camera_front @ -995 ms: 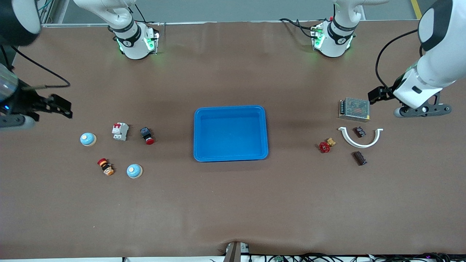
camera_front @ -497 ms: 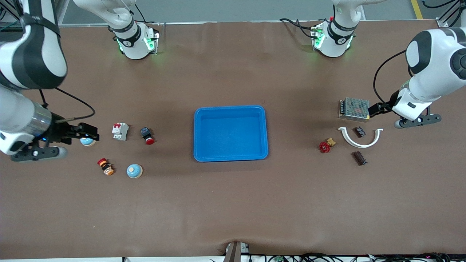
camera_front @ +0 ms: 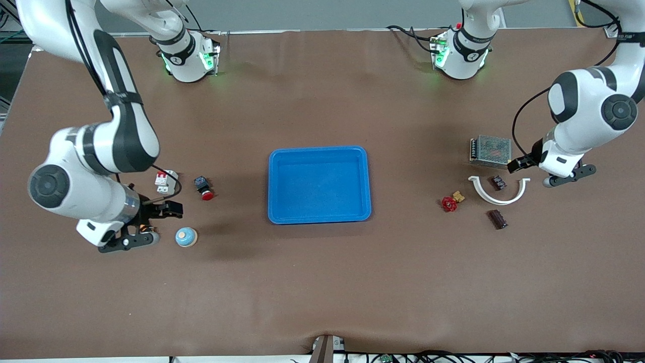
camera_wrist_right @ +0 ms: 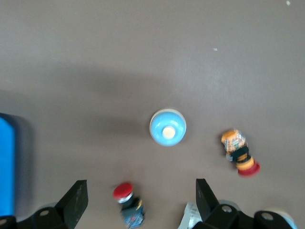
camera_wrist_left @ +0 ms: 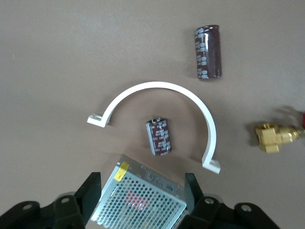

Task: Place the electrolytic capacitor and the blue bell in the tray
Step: 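Lower the right gripper over the blue bell while the left gripper reaches the capacitor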

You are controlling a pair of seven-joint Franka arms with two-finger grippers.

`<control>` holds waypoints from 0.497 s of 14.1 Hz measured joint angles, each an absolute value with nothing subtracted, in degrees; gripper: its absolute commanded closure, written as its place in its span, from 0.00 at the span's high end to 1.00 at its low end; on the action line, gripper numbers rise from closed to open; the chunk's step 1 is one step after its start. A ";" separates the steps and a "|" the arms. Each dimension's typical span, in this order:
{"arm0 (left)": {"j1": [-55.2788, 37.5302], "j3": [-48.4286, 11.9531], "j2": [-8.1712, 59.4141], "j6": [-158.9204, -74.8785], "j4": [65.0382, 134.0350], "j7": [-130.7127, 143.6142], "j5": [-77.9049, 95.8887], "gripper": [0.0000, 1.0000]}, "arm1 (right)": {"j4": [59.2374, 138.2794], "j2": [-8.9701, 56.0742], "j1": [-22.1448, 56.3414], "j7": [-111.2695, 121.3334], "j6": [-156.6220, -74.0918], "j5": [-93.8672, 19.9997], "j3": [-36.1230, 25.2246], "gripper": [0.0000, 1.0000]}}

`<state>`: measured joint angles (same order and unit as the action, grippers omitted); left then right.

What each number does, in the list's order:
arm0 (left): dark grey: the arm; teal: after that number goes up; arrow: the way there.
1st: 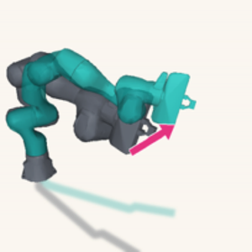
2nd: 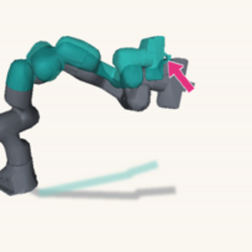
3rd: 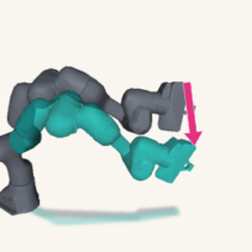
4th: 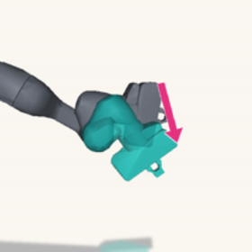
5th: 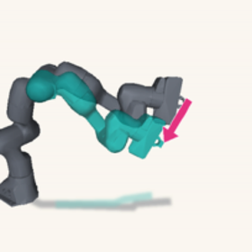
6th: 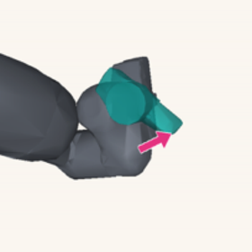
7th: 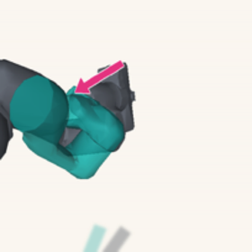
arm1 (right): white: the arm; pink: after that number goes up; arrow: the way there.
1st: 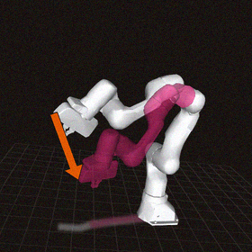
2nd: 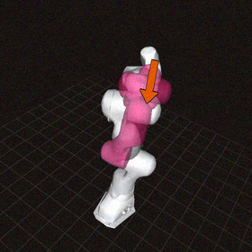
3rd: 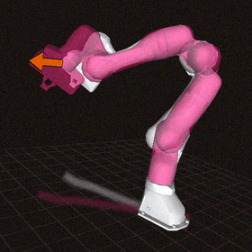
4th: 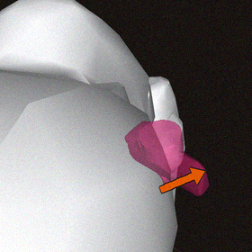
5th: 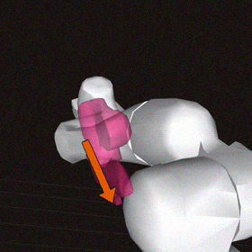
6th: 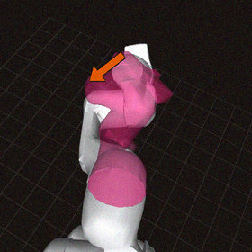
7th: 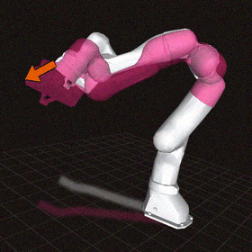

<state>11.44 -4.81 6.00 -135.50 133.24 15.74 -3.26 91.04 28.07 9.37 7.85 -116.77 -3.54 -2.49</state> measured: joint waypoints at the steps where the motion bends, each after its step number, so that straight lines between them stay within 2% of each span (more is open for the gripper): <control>1: 11.44 -4.88 7.23 -136.76 133.25 17.27 -3.26 0.63 | 92.80 28.32 9.32 9.90 -119.75 -3.22 -2.71 1.00; 3: 11.44 -4.98 9.56 -139.25 133.27 19.30 -3.26 0.62 | 95.80 28.38 8.99 14.42 -123.88 -3.16 -3.07 1.00; 7: 11.44 -5.00 14.19 -144.17 133.34 20.49 -3.27 0.62 | 98.10 28.90 8.67 17.68 -125.94 -3.15 -3.16 1.00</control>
<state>11.44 -5.00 14.19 -144.17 133.34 20.49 -3.27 98.10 28.90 8.67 17.68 -125.94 -3.15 -3.16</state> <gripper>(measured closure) 0.374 0.000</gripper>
